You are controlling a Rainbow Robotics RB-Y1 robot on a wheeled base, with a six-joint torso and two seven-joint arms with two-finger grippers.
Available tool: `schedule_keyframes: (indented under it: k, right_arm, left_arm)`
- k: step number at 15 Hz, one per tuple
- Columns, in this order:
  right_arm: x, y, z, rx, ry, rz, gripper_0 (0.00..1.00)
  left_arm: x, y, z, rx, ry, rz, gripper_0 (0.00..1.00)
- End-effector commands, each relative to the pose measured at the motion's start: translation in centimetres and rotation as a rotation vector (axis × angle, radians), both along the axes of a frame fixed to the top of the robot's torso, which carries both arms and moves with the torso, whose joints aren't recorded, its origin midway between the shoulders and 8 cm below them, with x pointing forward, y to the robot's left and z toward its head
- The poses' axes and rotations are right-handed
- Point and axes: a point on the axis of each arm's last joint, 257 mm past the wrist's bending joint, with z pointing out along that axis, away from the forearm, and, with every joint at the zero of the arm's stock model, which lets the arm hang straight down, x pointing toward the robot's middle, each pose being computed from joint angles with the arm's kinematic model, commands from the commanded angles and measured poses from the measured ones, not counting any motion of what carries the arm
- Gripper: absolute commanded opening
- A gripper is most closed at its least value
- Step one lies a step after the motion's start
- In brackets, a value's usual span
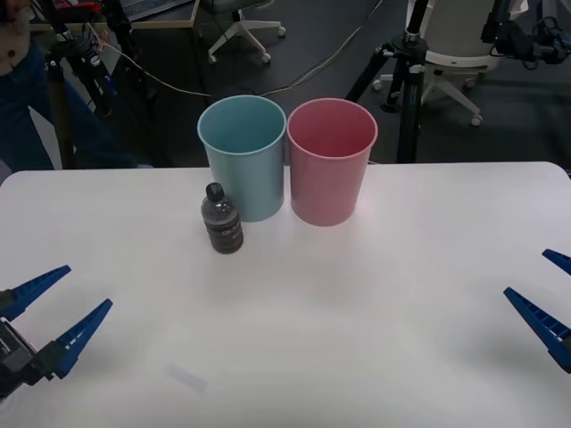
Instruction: Grasp the object on the table and drop it into the matching bin: aluminum can to the light blue bin, PET bottle to the pink bin.
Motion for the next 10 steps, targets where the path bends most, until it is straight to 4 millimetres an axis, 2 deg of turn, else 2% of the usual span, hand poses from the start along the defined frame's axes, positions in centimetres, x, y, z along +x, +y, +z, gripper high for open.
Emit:
schedule_keyframes:
  k: [1,3,6,10]
  right_arm:
    - [0.0,0.0,0.0,0.0,0.0,0.0,1.0]
    - [0.0,0.0,0.0,0.0,0.0,0.0,1.0]
    - [0.0,0.0,0.0,0.0,0.0,0.0,1.0]
    - [0.0,0.0,0.0,0.0,0.0,0.0,1.0]
  left_arm:
    - [1.2,-0.9,-1.1,0.052,-0.016,0.022,1.0]
    - [1.6,-2.7,-2.4,0.048,0.004,-0.017,1.0]
    - [3.2,-4.7,-3.2,0.07,0.009,-0.066,1.0]
    - [5.0,-5.9,-4.3,0.071,0.019,-0.1,1.0]
